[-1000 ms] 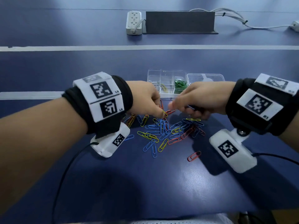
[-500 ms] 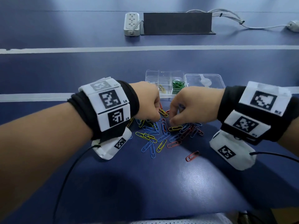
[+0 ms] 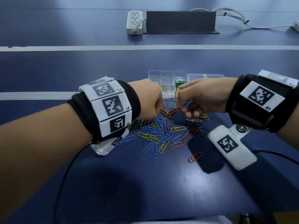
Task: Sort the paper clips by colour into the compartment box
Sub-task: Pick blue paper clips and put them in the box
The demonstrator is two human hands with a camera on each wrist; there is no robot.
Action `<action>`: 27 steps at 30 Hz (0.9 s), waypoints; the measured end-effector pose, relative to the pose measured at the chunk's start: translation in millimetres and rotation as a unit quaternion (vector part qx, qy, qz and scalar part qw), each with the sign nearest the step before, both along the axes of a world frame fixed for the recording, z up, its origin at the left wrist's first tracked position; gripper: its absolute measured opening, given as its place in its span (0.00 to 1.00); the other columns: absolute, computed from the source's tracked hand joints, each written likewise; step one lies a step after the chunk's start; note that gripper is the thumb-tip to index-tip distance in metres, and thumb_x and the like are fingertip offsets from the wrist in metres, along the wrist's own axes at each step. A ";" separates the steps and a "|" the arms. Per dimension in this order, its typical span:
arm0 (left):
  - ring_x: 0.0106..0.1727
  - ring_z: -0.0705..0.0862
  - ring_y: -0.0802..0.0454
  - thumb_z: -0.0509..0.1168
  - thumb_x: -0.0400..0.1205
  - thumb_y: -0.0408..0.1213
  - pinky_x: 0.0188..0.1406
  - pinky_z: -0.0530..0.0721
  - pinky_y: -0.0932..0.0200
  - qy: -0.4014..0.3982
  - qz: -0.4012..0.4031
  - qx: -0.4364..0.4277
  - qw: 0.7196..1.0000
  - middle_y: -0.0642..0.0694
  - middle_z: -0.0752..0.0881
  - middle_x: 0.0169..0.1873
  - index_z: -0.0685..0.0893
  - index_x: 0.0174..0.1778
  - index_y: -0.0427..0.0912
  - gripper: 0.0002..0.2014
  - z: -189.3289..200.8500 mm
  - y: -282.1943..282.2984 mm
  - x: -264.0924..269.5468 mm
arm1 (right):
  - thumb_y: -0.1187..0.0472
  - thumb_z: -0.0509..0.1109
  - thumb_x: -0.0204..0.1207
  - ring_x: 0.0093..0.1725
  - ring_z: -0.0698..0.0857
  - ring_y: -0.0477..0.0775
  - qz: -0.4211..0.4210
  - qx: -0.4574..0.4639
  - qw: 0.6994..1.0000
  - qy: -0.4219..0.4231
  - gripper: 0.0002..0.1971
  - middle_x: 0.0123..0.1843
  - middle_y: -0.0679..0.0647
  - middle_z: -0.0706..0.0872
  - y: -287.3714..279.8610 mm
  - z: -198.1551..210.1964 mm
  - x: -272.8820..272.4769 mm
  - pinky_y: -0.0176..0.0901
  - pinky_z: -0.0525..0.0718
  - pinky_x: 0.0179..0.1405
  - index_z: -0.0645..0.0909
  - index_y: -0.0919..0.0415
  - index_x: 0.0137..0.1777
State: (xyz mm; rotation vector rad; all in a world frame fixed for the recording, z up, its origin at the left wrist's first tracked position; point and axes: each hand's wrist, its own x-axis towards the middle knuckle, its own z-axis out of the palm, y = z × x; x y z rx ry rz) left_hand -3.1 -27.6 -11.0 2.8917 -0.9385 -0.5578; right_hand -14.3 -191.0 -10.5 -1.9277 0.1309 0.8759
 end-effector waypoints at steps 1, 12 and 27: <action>0.26 0.72 0.61 0.66 0.73 0.39 0.25 0.71 0.65 0.003 -0.001 0.003 1.000 0.55 0.76 0.23 0.88 0.39 0.46 0.05 -0.2 0.1 -0.1 | 0.71 0.64 0.71 0.22 0.78 0.52 0.007 0.009 1.000 0.000 0.09 0.25 0.55 0.77 0.5 0.1 0.0 0.32 0.73 0.15 0.73 0.61 0.33; 0.22 0.77 0.51 0.65 0.73 0.39 0.31 0.77 0.62 0.098 0.107 -0.106 0.984 0.48 0.80 0.25 0.78 0.35 0.47 0.03 14.8 3.1 29.8 | 0.78 0.64 0.73 0.26 0.83 0.48 -0.035 0.013 0.998 -0.053 0.10 0.33 0.60 0.81 7.0 19.4 27.5 0.33 0.88 0.29 0.83 0.66 0.39; 0.26 0.83 0.57 0.65 0.78 0.31 0.37 0.84 0.61 0.045 0.227 -0.149 0.961 0.46 0.87 0.30 0.88 0.44 0.42 0.06 16.7 -7.2 85.6 | 0.71 0.68 0.75 0.23 0.85 0.42 -0.009 -0.173 0.974 -0.148 0.16 0.51 0.58 0.82 46.7 31.5 89.1 0.35 0.88 0.40 0.79 0.68 0.63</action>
